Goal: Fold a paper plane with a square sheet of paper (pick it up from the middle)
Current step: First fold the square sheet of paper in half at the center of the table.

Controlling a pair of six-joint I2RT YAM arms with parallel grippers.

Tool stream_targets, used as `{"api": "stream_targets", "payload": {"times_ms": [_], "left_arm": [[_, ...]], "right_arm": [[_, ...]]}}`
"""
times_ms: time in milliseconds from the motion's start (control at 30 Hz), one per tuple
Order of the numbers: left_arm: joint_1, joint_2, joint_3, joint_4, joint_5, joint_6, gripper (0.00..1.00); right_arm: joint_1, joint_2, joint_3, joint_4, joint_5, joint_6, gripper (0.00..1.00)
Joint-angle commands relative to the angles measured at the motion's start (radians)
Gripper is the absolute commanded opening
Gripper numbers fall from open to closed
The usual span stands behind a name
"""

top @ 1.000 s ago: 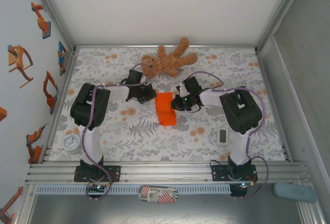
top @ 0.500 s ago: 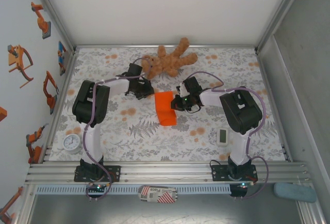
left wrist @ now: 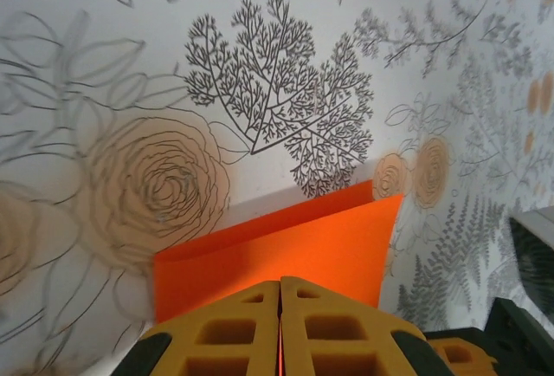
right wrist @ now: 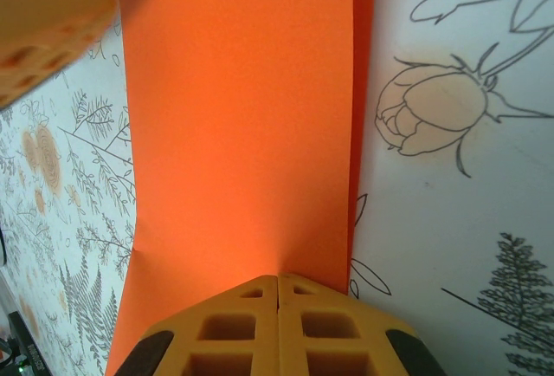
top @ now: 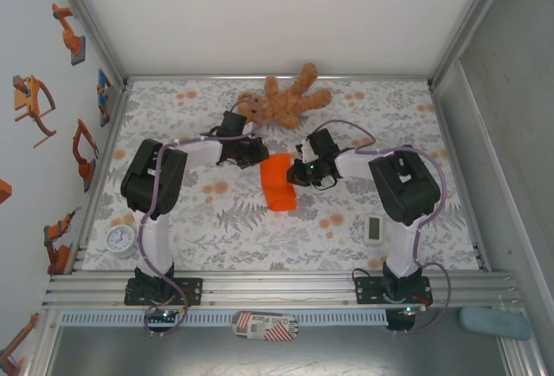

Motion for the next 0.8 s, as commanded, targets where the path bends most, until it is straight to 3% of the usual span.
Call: {"api": "stream_targets", "payload": {"times_ms": [0, 267, 433, 633, 767], "left_arm": [[0.010, 0.048, 0.047, -0.026, -0.002, -0.007, 0.10], [0.066, 0.079, 0.102, -0.165, -0.130, 0.028, 0.09], [0.105, 0.010, 0.035, -0.087, -0.075, -0.014, 0.10], [0.062, -0.173, -0.103, 0.009, -0.048, -0.096, 0.10], [-0.035, -0.220, -0.199, 0.098, -0.024, -0.193, 0.10]], "right_arm": [[-0.019, 0.107, -0.093, -0.240, 0.266, -0.028, 0.00], [-0.019, 0.111, -0.096, -0.230, 0.271, -0.022, 0.00], [-0.019, 0.114, -0.096, -0.227, 0.272, -0.018, 0.00], [-0.019, 0.116, -0.098, -0.225, 0.268, -0.013, 0.00], [-0.019, 0.123, -0.096, -0.224, 0.263, -0.014, 0.00]]}}
